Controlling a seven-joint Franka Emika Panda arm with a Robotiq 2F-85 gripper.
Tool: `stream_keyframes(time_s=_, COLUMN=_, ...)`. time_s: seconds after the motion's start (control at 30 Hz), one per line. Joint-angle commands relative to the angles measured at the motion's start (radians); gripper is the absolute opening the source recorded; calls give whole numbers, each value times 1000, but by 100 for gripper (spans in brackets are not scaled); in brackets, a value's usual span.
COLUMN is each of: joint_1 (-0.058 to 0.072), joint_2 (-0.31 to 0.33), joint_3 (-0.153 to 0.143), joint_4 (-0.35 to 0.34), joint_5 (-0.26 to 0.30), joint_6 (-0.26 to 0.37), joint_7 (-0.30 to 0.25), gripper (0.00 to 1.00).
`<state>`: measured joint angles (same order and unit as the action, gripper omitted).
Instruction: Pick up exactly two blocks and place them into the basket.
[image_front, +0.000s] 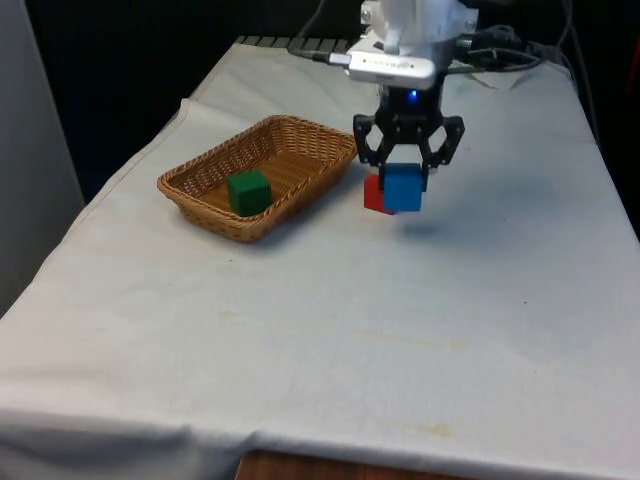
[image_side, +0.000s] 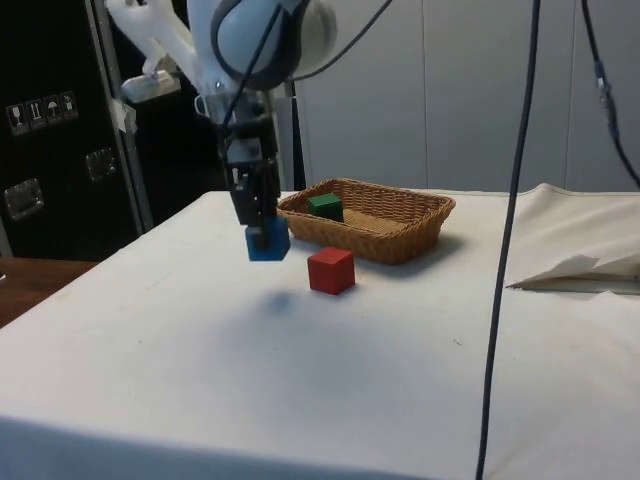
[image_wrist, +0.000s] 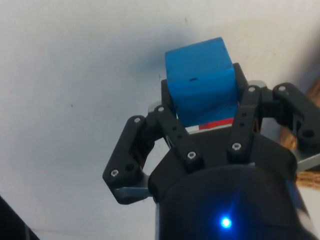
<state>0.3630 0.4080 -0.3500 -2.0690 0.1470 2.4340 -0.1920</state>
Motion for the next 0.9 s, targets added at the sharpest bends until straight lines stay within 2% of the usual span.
stream_keyframes(time_s=0.0, joint_1=1, joint_2=-23, joint_3=-10, joint_4=-15, joint_5=-12, joint_6=-8, joint_7=-1, gripper=3)
stream_keyframes(time_s=0.1, joint_1=0, joint_2=-33, joint_3=-11, joint_4=-20, joint_5=-10, joint_6=-11, joint_7=-4, gripper=3)
stream_keyframes(time_s=0.2, joint_1=-1, joint_2=-78, joint_3=-30, joint_4=-47, joint_5=-28, joint_6=-26, joint_7=-11, gripper=3)
stream_keyframes(time_s=0.4, joint_1=-2, joint_2=-115, joint_3=-59, joint_4=-74, joint_5=-33, joint_6=-33, joint_7=-36, gripper=3)
stream_keyframes(time_s=0.43, joint_1=-3, joint_2=-109, joint_3=-56, joint_4=-69, joint_5=-21, joint_6=-32, joint_7=-40, gripper=3)
stream_keyframes(time_s=0.87, joint_1=-10, joint_2=-153, joint_3=-102, joint_4=-129, joint_5=-26, joint_6=-28, joint_7=-83, gripper=3)
